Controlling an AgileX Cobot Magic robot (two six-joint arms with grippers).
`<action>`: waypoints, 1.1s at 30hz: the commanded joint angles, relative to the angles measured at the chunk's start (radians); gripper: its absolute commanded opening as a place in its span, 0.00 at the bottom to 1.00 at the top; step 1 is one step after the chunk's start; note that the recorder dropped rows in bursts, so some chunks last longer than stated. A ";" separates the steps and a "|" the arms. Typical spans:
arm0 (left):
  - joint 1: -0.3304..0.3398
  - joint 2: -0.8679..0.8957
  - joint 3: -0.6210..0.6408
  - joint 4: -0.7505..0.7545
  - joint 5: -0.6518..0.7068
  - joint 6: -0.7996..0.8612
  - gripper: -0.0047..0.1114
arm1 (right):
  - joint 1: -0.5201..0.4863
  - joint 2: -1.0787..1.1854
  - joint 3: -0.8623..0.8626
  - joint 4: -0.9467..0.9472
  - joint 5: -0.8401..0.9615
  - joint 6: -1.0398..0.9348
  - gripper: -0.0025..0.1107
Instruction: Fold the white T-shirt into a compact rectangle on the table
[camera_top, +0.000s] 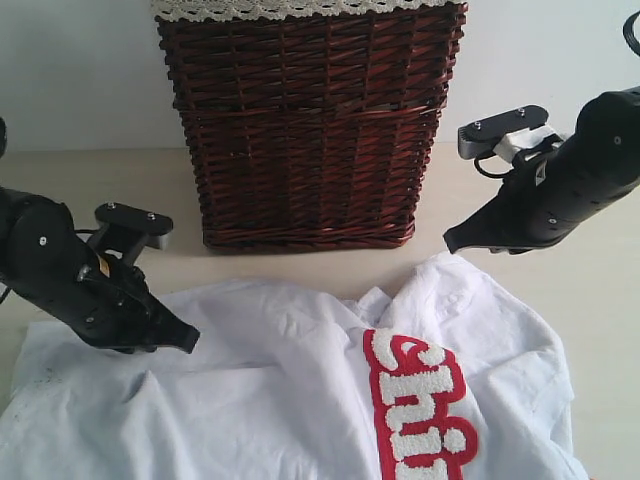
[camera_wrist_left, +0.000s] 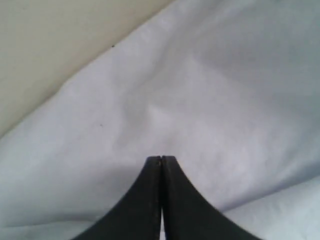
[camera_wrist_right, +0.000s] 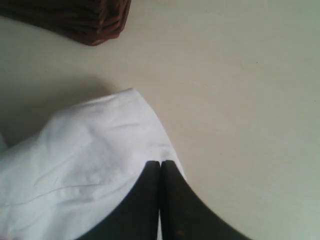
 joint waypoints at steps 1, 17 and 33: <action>0.048 0.051 0.002 0.003 -0.069 -0.002 0.04 | 0.001 0.001 -0.002 0.012 0.004 -0.020 0.02; 0.194 0.076 -0.028 0.003 -0.216 -0.030 0.04 | 0.001 0.001 -0.002 0.032 -0.013 -0.025 0.02; 0.191 -0.081 -0.051 0.000 -0.168 -0.030 0.04 | -0.001 0.203 -0.002 0.304 0.037 -0.391 0.02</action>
